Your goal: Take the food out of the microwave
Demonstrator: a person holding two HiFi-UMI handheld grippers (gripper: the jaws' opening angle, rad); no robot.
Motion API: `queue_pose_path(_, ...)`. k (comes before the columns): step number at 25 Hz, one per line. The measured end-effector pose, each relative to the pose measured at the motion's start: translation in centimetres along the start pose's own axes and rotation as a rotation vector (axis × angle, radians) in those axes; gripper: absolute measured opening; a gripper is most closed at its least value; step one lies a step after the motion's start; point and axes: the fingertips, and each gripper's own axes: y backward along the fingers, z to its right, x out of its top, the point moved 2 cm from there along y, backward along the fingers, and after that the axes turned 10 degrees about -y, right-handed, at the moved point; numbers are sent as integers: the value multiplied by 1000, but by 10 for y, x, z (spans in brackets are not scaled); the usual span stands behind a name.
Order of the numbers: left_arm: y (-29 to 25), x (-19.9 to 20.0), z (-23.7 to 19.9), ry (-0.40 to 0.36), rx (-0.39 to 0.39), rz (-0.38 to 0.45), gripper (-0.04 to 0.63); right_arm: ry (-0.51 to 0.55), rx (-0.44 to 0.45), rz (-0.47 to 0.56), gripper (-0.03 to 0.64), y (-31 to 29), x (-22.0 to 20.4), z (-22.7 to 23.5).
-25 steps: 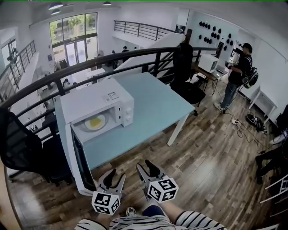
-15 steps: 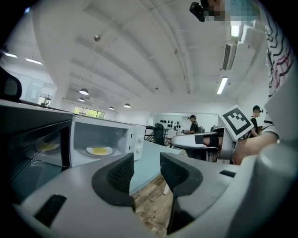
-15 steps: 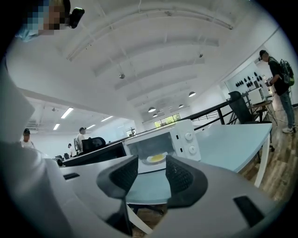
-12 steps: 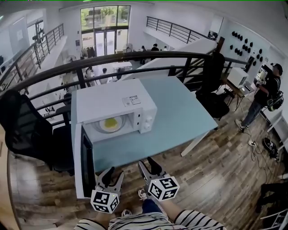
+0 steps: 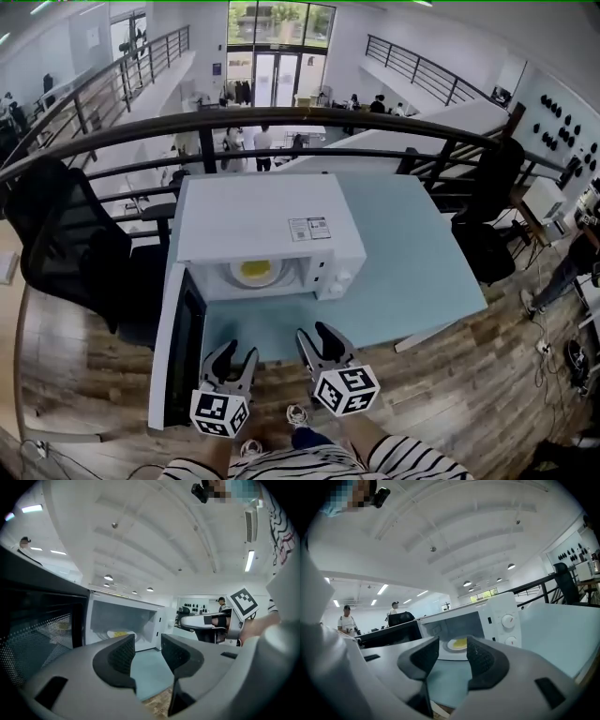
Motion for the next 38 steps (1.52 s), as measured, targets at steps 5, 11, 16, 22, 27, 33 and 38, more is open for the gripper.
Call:
queue_pose_path(5,-15,-16,-18,23,83,-26,156,14,41,-34,178,-28,-1,16)
queue_pose_path(11,-34,-24,-34,30,145,-36,156,12,70,-55,178,-58,0,31)
queue_pose_path(16,-56,-26,-49,22,180,-28,156,6,81,-70,178,-83,-4,44)
queue_pose_path(22,-81,-32,-66,32,217,-30,156,2,100,-85,178,-111,-11,51)
queue_pose_path(27,-102,-43,-75,25,230,-55,156,-7,106,-96,178,-132,-19,55)
queue_pose_path(33,-126,-56,-87,30,224,-92,156,-19,82,-104,178,-158,-29,62)
queue_pose_path(38,-145,-64,-98,39,219,-125,156,-8,66,-124,178,-179,-35,68)
